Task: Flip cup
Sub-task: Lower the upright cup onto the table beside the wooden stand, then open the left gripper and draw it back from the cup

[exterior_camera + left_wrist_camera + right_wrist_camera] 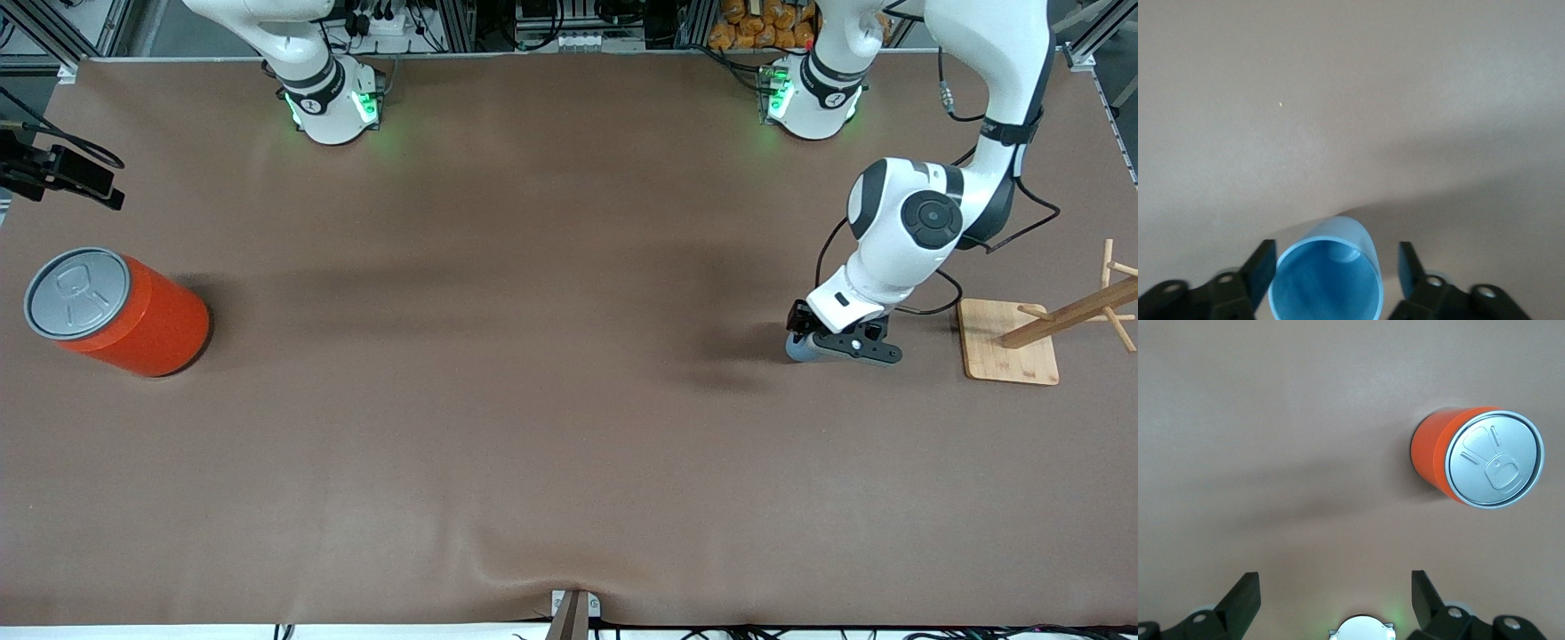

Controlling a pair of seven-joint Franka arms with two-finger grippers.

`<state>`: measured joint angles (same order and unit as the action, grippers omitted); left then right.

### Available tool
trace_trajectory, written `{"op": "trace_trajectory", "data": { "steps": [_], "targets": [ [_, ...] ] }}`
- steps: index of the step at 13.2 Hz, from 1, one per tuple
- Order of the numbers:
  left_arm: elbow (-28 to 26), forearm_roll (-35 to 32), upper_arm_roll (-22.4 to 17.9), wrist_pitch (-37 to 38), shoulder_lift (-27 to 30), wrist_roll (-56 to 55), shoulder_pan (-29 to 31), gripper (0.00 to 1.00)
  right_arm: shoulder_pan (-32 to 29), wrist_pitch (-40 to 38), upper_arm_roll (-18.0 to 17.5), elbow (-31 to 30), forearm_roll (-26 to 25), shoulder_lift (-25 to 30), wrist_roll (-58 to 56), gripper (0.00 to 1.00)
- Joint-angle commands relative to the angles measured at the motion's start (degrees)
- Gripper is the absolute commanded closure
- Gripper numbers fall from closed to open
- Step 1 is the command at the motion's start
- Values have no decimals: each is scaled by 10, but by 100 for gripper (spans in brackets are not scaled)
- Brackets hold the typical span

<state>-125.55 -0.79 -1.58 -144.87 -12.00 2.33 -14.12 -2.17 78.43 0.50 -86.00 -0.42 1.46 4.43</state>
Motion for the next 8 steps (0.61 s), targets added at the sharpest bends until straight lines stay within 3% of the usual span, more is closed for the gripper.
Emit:
{"op": "trace_trajectory", "data": {
  "steps": [1,5,8],
  "targets": [
    [76,-4,16,106,23,-16,1,0,-5,-3,-4,7,-7,2,8,0],
    [223,-4,15,269,10,-17,6,0,-2,-4,-4,6,-6,2,8,0],
    [263,-3,11,314,12,-18,7,0,-4,-5,-4,6,-6,2,8,0]
  ]
}}
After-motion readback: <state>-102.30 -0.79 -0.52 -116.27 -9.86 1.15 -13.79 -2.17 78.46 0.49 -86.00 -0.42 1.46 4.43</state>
